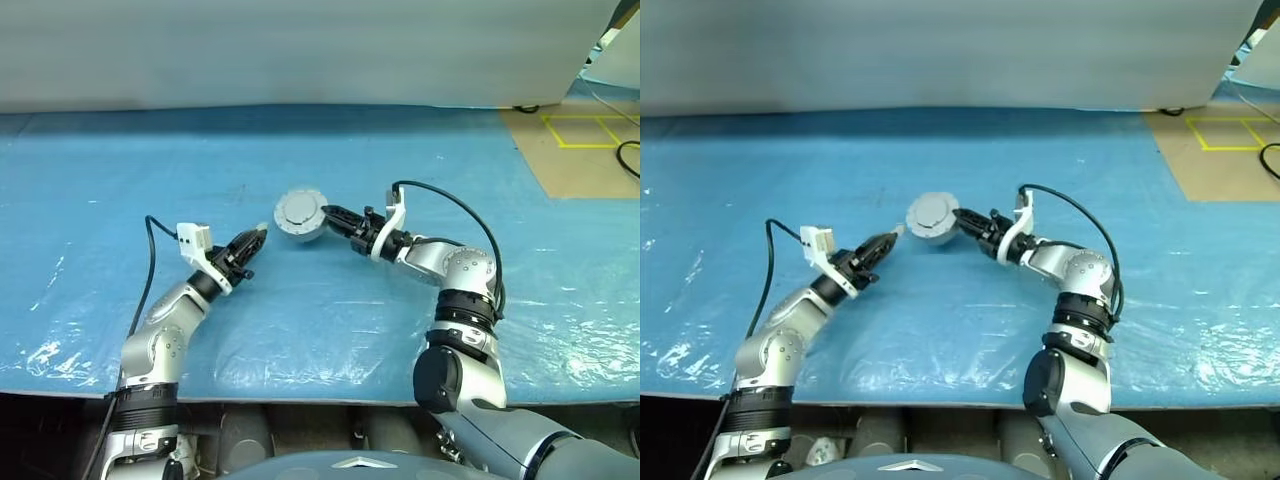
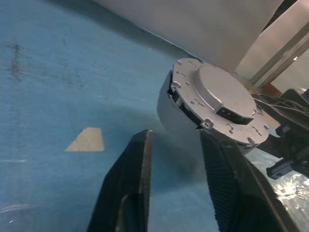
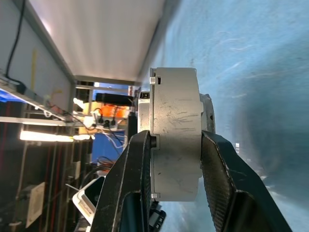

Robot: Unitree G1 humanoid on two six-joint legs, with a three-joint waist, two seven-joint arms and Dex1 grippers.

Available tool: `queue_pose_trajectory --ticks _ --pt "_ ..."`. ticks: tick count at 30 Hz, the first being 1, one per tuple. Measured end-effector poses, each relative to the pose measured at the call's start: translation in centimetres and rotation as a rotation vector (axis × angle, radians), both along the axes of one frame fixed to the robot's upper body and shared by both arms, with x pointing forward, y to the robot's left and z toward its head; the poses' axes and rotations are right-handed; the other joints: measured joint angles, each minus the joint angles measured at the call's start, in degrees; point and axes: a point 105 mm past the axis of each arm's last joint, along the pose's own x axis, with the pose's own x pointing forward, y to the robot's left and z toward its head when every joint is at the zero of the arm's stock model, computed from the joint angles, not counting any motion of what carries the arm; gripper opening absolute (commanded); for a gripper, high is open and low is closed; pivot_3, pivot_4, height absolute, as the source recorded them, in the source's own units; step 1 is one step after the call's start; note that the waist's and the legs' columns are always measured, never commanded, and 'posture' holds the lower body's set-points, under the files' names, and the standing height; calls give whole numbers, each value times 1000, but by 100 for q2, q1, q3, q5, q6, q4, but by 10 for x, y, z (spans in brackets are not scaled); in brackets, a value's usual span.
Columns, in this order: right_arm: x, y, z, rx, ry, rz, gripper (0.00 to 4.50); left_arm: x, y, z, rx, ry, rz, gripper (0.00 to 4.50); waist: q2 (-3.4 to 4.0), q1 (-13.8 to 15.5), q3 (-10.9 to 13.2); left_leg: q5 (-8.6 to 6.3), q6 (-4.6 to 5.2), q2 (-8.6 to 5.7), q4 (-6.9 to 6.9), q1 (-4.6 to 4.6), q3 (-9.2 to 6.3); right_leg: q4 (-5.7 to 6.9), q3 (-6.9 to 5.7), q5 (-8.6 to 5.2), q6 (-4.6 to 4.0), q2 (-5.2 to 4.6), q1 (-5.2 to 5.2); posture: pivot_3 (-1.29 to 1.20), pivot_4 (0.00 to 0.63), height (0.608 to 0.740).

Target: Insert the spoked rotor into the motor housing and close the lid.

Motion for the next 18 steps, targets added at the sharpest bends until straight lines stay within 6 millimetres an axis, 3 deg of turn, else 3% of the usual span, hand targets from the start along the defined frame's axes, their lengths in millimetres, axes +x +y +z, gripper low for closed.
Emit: queue_pose_trajectory --ticks 5,18 --pt "1 0 3 20 -6 -7 1170 2 -8 5 -101 17 -15 4420 0 -2 0 0 0 0 1 0 0 1 0 7 11 1 0 0 150 740" --pt "-8 3 20 101 -72 41 1170 10 -34 16 -330 129 -64 4468 -1 26 1 1 0 -2 19 -12 -9 7 -3 9 14 5 1 0 150 740"
